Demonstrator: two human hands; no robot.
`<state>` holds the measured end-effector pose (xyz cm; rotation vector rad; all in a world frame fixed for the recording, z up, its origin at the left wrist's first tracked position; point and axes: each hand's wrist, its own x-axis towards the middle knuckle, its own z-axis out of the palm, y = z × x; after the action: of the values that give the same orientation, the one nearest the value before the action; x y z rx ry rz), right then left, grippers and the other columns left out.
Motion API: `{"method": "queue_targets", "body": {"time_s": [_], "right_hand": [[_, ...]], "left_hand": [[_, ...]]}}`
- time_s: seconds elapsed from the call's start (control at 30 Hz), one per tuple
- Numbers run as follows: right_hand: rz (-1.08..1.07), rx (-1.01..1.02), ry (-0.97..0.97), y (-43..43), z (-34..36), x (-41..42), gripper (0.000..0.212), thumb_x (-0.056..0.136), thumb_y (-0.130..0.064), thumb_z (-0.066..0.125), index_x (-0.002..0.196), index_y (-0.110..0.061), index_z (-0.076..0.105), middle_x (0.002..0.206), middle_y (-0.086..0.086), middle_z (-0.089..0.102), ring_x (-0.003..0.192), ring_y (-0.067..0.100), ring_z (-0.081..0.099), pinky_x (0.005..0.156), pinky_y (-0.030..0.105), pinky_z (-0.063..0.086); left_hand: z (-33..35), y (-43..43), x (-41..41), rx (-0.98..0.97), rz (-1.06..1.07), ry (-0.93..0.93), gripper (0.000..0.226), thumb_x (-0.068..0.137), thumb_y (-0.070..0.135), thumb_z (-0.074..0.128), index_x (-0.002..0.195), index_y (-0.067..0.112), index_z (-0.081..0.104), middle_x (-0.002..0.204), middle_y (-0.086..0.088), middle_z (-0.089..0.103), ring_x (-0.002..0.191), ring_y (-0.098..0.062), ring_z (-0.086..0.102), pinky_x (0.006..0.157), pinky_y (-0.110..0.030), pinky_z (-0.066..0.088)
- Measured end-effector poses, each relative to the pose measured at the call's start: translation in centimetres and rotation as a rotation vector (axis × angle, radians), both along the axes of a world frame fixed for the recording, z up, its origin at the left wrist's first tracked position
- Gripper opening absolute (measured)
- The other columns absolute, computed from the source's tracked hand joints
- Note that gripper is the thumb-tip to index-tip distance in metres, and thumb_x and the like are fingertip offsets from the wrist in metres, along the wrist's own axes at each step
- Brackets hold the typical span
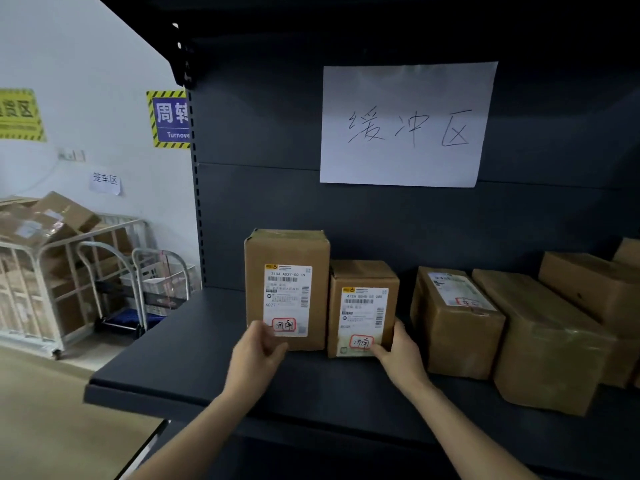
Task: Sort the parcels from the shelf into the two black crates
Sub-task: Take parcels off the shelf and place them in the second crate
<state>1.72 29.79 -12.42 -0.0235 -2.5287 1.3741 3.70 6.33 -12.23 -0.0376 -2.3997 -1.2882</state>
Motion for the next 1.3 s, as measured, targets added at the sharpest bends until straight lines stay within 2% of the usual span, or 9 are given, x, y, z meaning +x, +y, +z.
{"method": "queue_targets", "body": {"time_s": [0.07,0.1,0.17,0.23,0.3,0.43,0.73,1.1,1.3], "right_hand": [[-0.006,-0.011,-0.019,-0.2,0.2,-0.7,0.058,0.086,-0.007,0.062,0.137,-0.012,0.036,0.133,0.007,0.054,0.125,0.021,0.049,0.101,0.030,0.039],[-0.006,-0.017,-0.031,-0.4,0.4,-1.0,0.058,0.086,-0.007,0.061,0.138,-0.012,0.035,0.133,0.007,0.054,0.125,0.022,0.049,0.102,0.032,0.039],[-0.002,-0.034,-0.055,-0.7,0.5,-1.6,0.059,0.087,-0.006,0.061,0.139,-0.012,0.034,0.133,0.007,0.054,0.126,0.022,0.048,0.103,0.033,0.038],[0.008,-0.060,-0.074,-0.9,0.6,-2.1,0.060,0.086,-0.006,0.062,0.139,-0.013,0.033,0.132,0.006,0.055,0.125,0.022,0.049,0.102,0.031,0.038],[0.017,-0.079,-0.094,-1.0,0.5,-2.6,0.062,0.085,-0.006,0.063,0.139,-0.014,0.034,0.132,0.006,0.055,0.125,0.021,0.049,0.101,0.031,0.038],[0.044,-0.099,-0.134,-1.0,0.4,-3.2,0.067,0.083,-0.005,0.065,0.140,-0.015,0.031,0.133,0.004,0.054,0.126,0.021,0.048,0.102,0.032,0.038],[0.049,-0.096,-0.130,-0.8,0.1,-3.2,0.064,0.084,-0.004,0.064,0.138,-0.014,0.033,0.135,0.005,0.053,0.127,0.020,0.047,0.103,0.032,0.037],[0.082,-0.092,0.016,-0.6,1.6,-0.8,0.060,0.083,-0.006,0.066,0.135,-0.013,0.038,0.133,0.004,0.054,0.125,0.019,0.048,0.103,0.031,0.037],[0.147,-0.132,0.115,-0.7,2.2,1.3,0.059,0.084,-0.014,0.065,0.137,-0.021,0.038,0.129,0.001,0.053,0.121,0.016,0.049,0.103,0.034,0.041]], "left_hand": [[0.1,-1.9,-0.4,-0.001,0.079,-0.008,0.033,0.076,0.013,0.074,0.081,0.016,0.042,0.078,0.000,0.053,0.072,-0.017,0.052,0.058,-0.020,0.038],[0.2,-2.7,-0.8,-0.013,0.097,-0.030,0.036,0.074,0.015,0.076,0.089,0.013,0.043,0.085,-0.002,0.052,0.079,-0.020,0.053,0.062,-0.023,0.038],[0.2,-4.0,-1.9,-0.048,0.092,-0.122,0.056,0.072,0.018,0.078,0.115,0.007,0.044,0.109,-0.008,0.050,0.106,-0.024,0.051,0.083,-0.029,0.043],[0.3,-4.9,-3.0,-0.093,0.030,-0.207,0.084,0.071,0.020,0.079,0.138,0.006,0.031,0.135,-0.011,0.041,0.128,-0.026,0.039,0.106,-0.037,0.036],[0.5,-5.1,-3.7,-0.118,-0.061,-0.237,0.091,0.071,0.018,0.079,0.144,0.011,0.025,0.145,-0.007,0.036,0.135,-0.024,0.032,0.112,-0.040,0.029],[0.6,-4.6,-4.5,-0.032,-0.173,-0.282,0.087,0.074,0.004,0.072,0.143,0.021,0.023,0.136,0.000,0.049,0.127,-0.019,0.045,0.107,-0.034,0.034],[0.0,-4.7,-4.7,0.025,-0.160,-0.243,0.081,0.078,0.003,0.069,0.144,0.022,0.026,0.131,0.001,0.055,0.123,-0.019,0.050,0.105,-0.035,0.038],[1.7,-4.9,-2.4,0.110,-0.153,-0.070,0.069,0.079,0.000,0.068,0.137,0.019,0.037,0.114,0.008,0.058,0.111,-0.016,0.056,0.101,-0.040,0.045],[2.7,-5.1,0.4,0.222,-0.125,0.006,0.058,0.082,-0.004,0.064,0.131,0.016,0.041,0.105,0.007,0.061,0.101,-0.013,0.060,0.097,-0.038,0.047]]}}
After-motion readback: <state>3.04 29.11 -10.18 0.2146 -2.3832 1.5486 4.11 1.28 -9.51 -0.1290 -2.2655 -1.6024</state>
